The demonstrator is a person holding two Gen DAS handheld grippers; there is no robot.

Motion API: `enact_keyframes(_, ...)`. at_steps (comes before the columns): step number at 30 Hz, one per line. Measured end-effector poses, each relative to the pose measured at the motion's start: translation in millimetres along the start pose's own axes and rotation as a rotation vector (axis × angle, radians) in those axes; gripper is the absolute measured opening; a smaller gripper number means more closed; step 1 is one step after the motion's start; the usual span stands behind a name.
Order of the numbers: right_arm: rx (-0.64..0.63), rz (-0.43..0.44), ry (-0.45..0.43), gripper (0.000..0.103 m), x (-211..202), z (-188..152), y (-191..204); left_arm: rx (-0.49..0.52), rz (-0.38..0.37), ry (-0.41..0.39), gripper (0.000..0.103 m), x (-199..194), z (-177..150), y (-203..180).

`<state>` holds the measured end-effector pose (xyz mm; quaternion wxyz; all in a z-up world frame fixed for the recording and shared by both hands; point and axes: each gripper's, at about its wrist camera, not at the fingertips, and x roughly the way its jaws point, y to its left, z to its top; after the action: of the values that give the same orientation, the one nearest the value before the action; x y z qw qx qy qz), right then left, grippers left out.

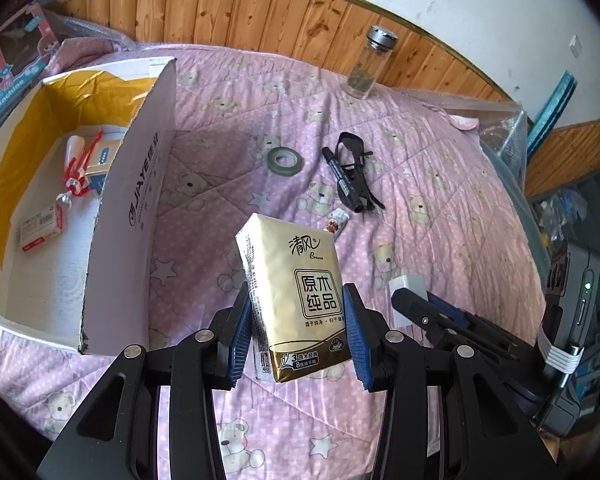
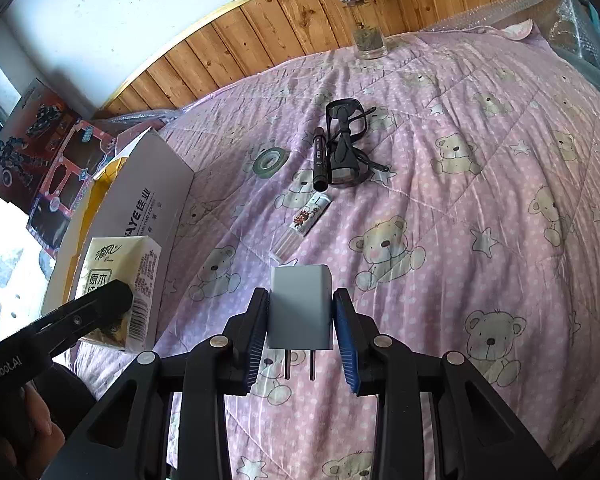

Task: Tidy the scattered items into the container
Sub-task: 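Carry the tissue pack and white charger with both tools over the white box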

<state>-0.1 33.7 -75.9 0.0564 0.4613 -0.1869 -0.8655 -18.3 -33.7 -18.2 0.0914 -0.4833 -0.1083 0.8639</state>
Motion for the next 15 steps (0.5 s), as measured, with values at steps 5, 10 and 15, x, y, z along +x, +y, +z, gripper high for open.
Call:
enact_keyframes(5, -0.021, -0.002, -0.007, 0.034, -8, -12, 9, 0.021, -0.001, -0.016, 0.045, -6, -4, -1)
enact_keyframes(10, -0.054, -0.005, -0.016, 0.034, -18, -24, 22, 0.057, -0.004, -0.043, 0.045, -17, -9, -4)
enact_keyframes(15, -0.095, -0.002, -0.035, 0.034, -30, -35, 38, 0.084, -0.018, -0.069, 0.045, -30, -11, -8)
